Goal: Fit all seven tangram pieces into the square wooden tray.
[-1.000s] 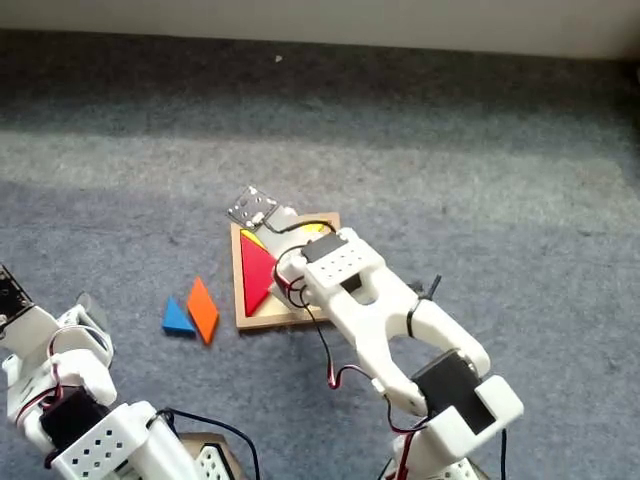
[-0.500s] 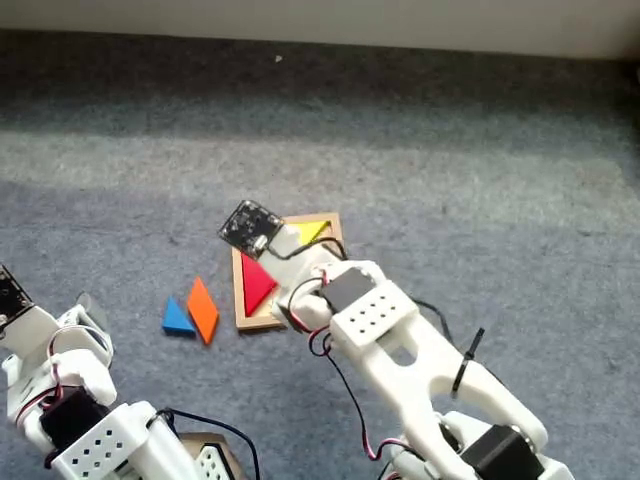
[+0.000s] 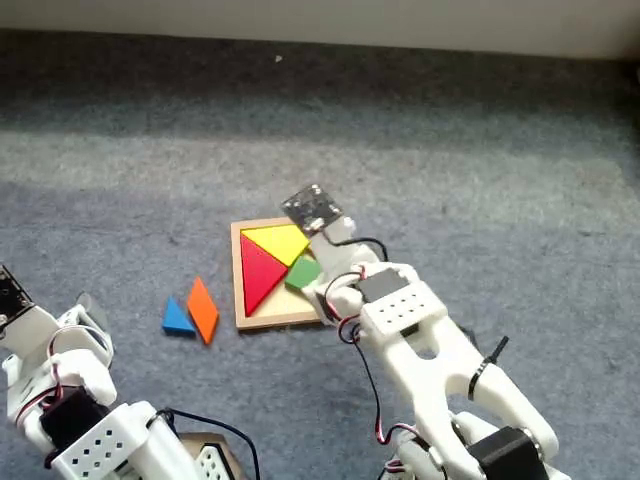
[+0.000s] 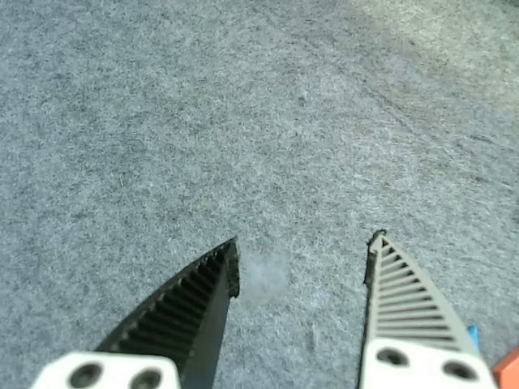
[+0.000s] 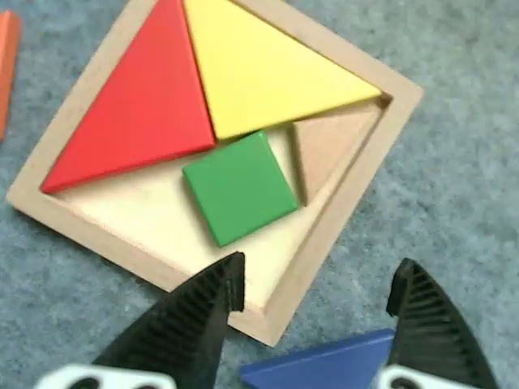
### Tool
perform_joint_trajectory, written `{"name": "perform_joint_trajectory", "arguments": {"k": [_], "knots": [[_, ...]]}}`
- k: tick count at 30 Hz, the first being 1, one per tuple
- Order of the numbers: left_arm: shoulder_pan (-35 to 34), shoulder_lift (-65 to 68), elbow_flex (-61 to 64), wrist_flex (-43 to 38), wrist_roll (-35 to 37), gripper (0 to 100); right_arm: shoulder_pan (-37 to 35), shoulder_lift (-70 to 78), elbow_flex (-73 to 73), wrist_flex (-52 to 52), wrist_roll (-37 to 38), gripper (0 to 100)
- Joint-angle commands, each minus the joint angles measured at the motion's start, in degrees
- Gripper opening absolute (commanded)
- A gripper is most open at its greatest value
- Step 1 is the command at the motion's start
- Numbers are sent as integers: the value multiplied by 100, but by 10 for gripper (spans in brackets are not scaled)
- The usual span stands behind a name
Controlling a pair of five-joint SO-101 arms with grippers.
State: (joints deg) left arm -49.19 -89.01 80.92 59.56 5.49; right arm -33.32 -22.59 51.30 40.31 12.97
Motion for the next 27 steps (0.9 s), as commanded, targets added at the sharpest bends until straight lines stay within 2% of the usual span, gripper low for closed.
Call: {"name": "perform_joint_trajectory", "arguments": {"k": [1,7,10,13,16,19,23,27], "knots": [[303,-48,-92,-70,-220,253,716,-295,-277,462,-615,274],[910,13,-690,79,-1398,255,1991,-549,-532,936,-897,274],[1297,22,-1147,615,-1943,256,2712,-541,-523,787,-914,274],[1877,31,-1631,1407,-2171,256,3169,-444,-251,277,-1354,274],[2607,171,-2105,2066,-2207,256,3468,-286,13,-426,-1785,274],[3073,840,-2431,2295,-2198,256,3662,-92,57,-787,-1960,274],[3398,2211,-2686,2295,-2189,291,3688,224,40,-813,-1952,274],[3433,3662,-3046,2295,-2180,309,3688,558,40,-813,-1943,274]]}}
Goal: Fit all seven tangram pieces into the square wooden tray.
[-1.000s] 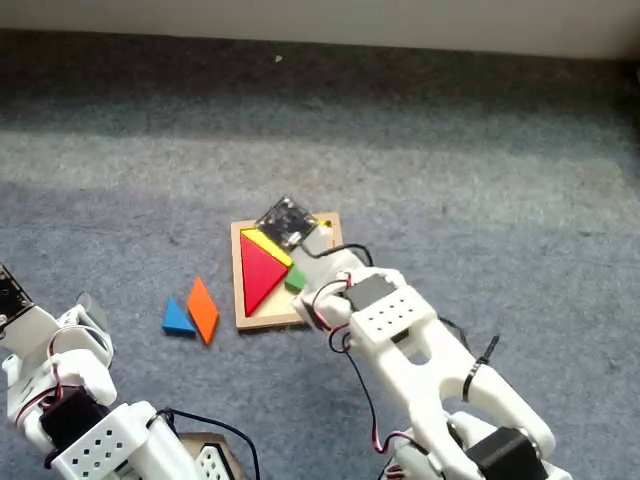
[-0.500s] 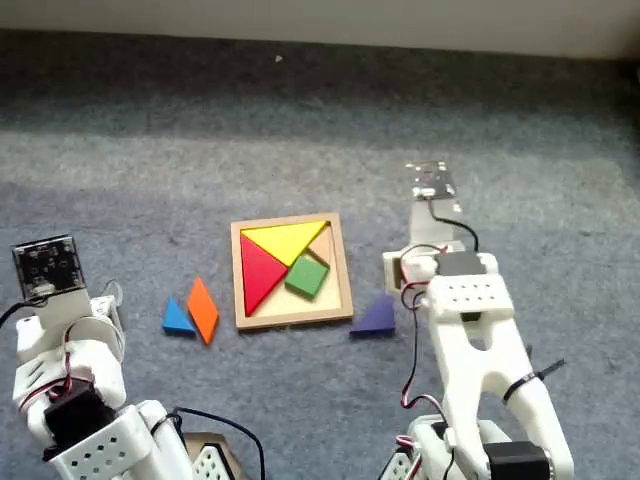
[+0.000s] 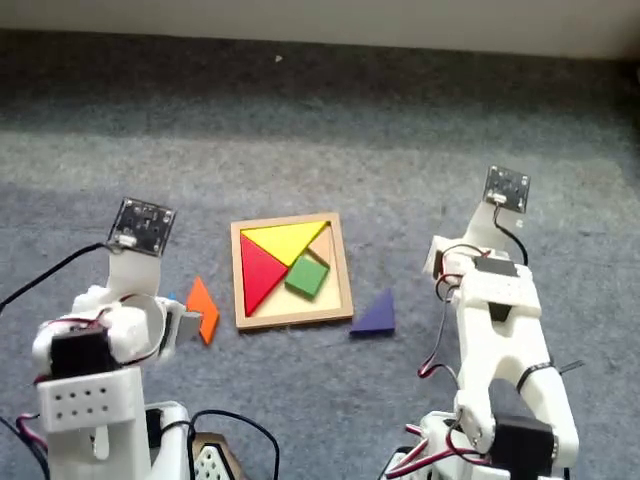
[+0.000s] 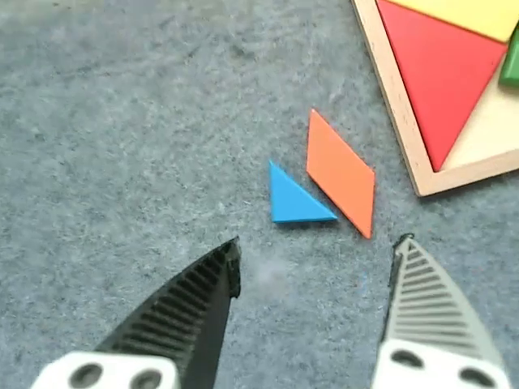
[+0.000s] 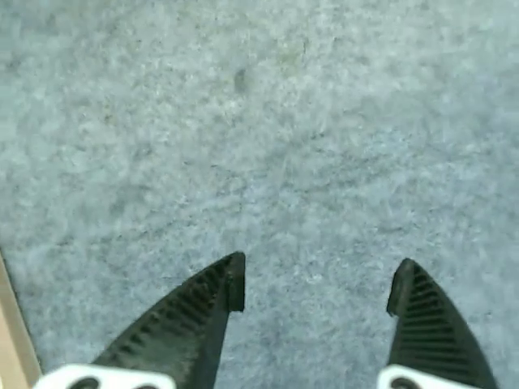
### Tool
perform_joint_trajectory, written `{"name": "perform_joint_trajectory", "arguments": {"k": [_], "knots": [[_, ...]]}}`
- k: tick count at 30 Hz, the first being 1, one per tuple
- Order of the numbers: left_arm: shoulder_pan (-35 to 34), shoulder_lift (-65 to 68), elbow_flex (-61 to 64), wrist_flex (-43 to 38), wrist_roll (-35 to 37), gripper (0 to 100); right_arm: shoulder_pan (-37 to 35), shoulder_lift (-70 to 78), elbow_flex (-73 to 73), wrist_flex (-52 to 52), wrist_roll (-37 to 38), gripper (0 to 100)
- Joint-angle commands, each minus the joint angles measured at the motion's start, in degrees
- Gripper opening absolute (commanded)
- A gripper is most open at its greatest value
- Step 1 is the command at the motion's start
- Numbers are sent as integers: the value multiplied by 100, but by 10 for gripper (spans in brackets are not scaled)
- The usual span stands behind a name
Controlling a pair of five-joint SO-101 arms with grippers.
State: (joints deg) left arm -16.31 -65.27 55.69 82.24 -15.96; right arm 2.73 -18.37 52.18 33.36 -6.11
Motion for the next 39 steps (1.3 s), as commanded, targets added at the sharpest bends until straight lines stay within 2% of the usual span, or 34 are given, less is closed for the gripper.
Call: {"name": "perform_joint_trajectory", "arguments": {"k": [1,4,7,11,20,25,34,39], "knots": [[145,1578,-593,26,-35,309,84,215,-57,-119,-26,274],[119,2396,-725,-193,26,308,84,338,-66,-127,-26,274],[-145,3037,-725,-756,431,308,75,347,-66,-207,-26,274],[-303,3846,-716,-1292,527,307,75,365,-66,-207,-26,274],[-312,5446,-778,-2286,554,211,75,382,-66,-207,-26,274],[-409,5569,-1130,-2338,1125,214,66,391,-57,-207,-26,274],[-400,5569,-1095,-2338,1116,205,57,391,-57,-207,-26,274],[-391,5560,-1130,-2338,1108,130,57,391,-57,-207,-26,274]]}}
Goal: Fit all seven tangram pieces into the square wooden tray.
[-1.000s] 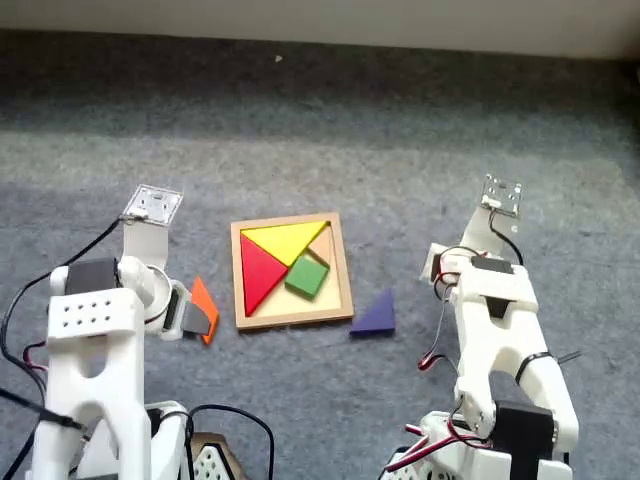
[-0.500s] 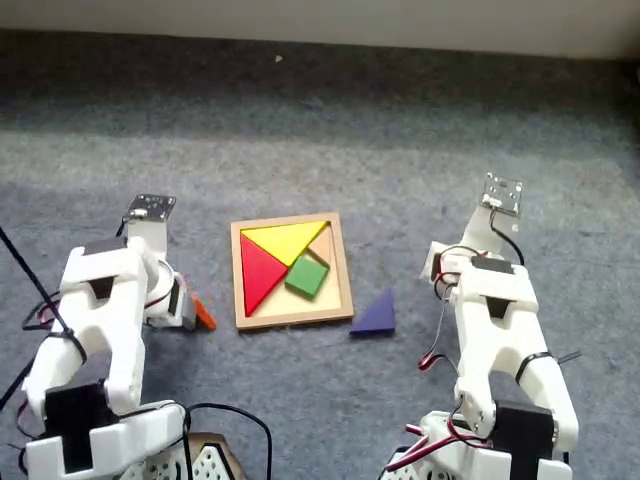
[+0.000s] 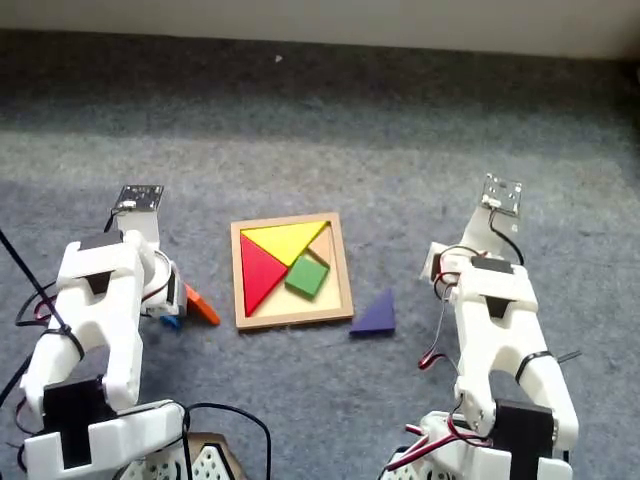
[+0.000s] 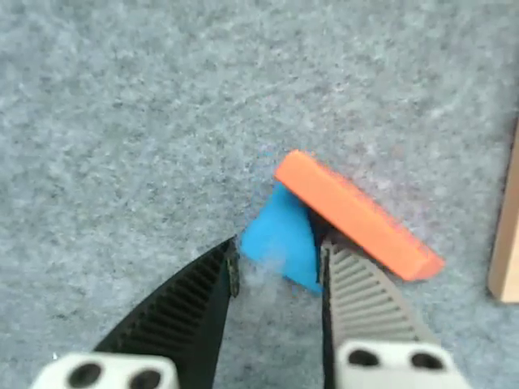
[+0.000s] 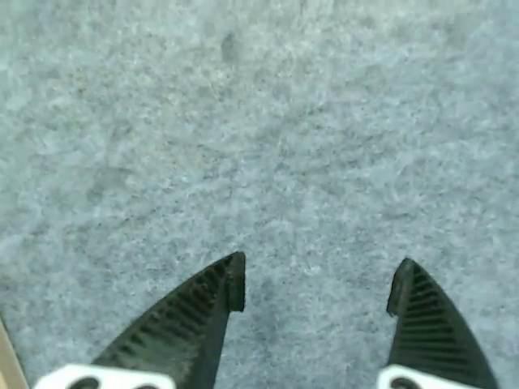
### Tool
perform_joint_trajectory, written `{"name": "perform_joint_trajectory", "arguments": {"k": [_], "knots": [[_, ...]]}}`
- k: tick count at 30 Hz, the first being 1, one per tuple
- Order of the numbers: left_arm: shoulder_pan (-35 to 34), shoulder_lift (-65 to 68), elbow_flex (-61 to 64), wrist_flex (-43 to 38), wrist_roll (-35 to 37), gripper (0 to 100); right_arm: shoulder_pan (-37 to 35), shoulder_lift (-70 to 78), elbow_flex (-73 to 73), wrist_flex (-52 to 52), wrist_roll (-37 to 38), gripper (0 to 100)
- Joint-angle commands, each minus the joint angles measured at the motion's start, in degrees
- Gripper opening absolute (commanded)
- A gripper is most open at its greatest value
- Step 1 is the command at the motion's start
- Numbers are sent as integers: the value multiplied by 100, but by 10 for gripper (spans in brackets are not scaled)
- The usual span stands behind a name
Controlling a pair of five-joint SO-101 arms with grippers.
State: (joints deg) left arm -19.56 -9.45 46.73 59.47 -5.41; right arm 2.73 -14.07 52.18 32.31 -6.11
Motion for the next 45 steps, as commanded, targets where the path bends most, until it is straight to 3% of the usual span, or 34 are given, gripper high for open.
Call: {"name": "perform_joint_trajectory", "arguments": {"k": [1,7,12,19,21,26,34,40,45], "knots": [[-66,-57,-233,-62,53,130,57,-40,-57,-101,-26,274],[-66,-338,-382,-18,53,130,57,-40,-57,-101,-26,274],[-40,-1508,-338,246,-88,130,57,-40,-57,-101,-26,274],[681,-2897,-321,993,-308,131,66,-40,-57,-101,-26,274],[673,-2888,-321,1099,-308,148,75,-40,-57,-101,-26,274],[92,-2431,-224,1055,-290,302,84,-40,-57,-101,-26,274],[224,-1648,-330,703,-255,292,84,-40,-57,-101,-26,274],[752,-1604,-321,677,791,292,75,-40,-57,-101,-18,274],[998,-1604,-101,457,1099,291,75,-40,-57,-101,-18,274]]}}
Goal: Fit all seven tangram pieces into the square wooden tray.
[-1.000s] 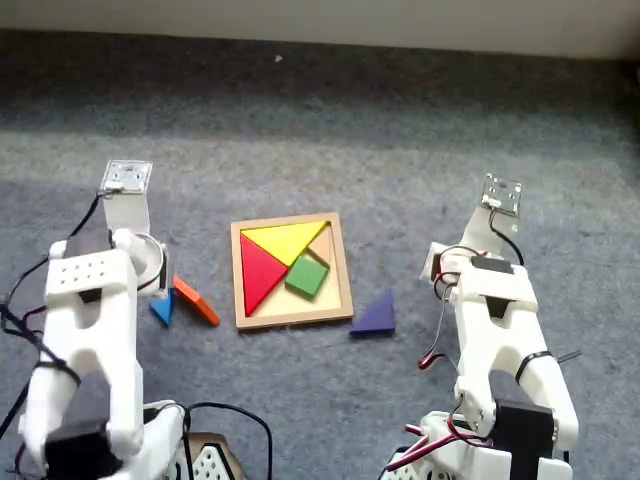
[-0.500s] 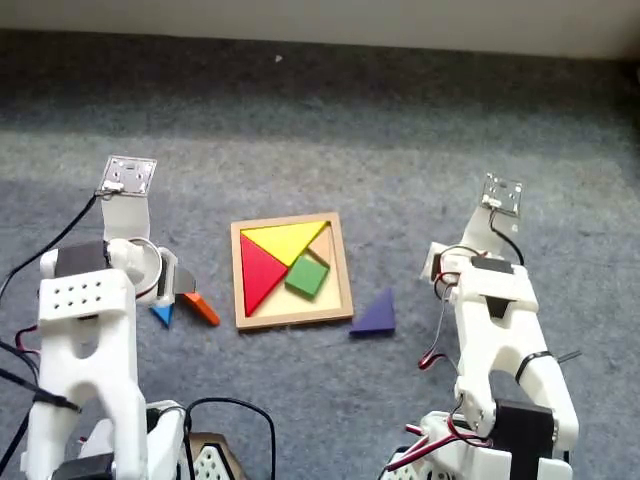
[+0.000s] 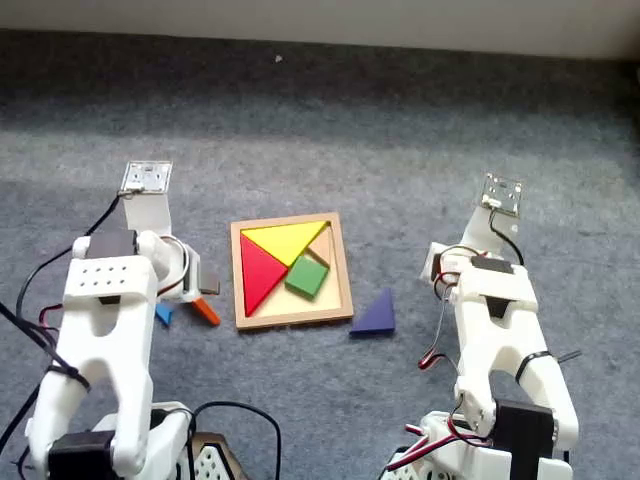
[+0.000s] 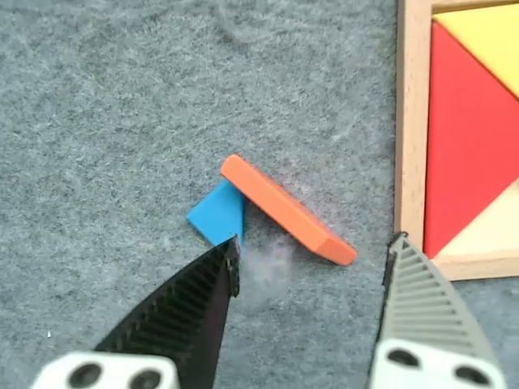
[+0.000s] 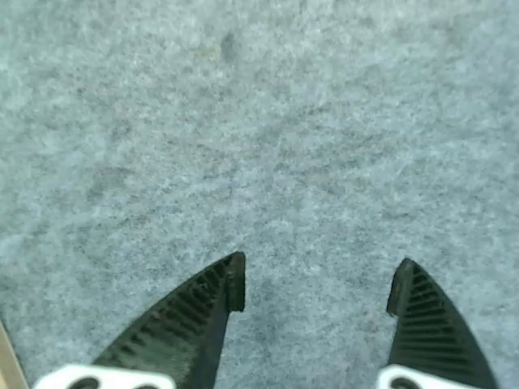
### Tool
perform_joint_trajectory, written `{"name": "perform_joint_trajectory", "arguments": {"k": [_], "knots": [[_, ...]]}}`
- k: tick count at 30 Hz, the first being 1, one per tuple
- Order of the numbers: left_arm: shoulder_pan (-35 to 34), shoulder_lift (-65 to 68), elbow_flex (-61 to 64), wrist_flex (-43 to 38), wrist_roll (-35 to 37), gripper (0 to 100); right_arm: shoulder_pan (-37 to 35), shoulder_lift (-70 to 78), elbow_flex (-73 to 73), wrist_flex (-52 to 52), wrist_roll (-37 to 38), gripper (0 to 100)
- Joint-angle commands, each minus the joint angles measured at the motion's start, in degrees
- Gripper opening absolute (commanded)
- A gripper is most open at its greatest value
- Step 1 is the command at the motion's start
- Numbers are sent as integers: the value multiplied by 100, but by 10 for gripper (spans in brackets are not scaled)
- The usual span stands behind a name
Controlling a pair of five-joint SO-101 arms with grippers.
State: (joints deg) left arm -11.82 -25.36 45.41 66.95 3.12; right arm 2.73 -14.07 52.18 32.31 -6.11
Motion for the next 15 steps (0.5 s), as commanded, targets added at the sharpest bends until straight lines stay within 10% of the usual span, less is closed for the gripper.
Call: {"name": "perform_joint_trajectory", "arguments": {"k": [1,15], "knots": [[224,-13,127,-440,246,291,75,-40,-57,-101,-18,274],[-1385,-13,-233,-404,-1204,291,84,-40,-57,-101,-18,274]]}}
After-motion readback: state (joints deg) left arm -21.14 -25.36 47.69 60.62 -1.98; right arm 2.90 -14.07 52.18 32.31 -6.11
